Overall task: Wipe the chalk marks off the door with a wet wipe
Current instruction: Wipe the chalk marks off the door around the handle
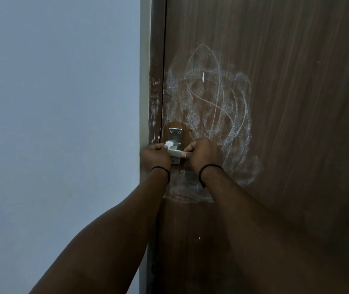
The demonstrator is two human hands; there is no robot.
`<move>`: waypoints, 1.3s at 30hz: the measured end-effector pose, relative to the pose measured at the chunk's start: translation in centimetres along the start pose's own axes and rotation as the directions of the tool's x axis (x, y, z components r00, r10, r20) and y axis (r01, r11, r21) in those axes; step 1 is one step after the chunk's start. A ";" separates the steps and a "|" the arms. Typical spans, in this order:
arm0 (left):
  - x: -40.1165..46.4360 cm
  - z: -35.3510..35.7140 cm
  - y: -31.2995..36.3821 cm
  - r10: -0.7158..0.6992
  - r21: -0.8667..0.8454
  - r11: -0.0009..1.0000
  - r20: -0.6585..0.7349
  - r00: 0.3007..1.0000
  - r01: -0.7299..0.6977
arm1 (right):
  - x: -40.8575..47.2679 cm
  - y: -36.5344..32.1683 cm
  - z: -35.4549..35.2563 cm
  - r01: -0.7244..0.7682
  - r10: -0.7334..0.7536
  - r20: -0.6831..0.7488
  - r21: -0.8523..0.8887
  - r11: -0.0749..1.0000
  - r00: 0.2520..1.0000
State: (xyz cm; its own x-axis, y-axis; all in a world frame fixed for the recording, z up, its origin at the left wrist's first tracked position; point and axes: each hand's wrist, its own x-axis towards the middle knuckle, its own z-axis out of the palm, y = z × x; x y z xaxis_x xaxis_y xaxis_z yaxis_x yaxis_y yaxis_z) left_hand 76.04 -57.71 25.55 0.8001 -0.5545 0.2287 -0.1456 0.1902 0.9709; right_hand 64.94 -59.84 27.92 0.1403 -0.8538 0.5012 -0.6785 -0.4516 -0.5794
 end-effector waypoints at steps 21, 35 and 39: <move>1.7 0.6 3.0 0.213 0.138 0.968 -0.015 0.977 -0.209 | 0.1 0.3 0.2 0.011 -0.011 -0.015 -0.026 1.000 1.000; 1.9 0.9 1.7 0.144 0.156 0.978 -0.016 0.990 -0.139 | -0.3 0.2 0.1 0.010 -0.010 -0.026 0.001 1.000 1.000; 0.8 1.0 -2.3 0.067 0.265 0.962 -0.009 0.998 -0.062 | -0.3 0.4 0.0 0.010 -0.010 -0.007 0.005 1.000 1.000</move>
State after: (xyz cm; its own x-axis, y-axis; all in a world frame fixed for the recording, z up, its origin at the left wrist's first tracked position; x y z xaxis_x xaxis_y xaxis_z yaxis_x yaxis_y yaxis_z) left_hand 76.47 -59.40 23.55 0.7939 -0.5331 0.2925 -0.3442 0.0025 0.9389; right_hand 64.64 -59.80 27.54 0.1425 -0.8475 0.5113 -0.6735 -0.4616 -0.5773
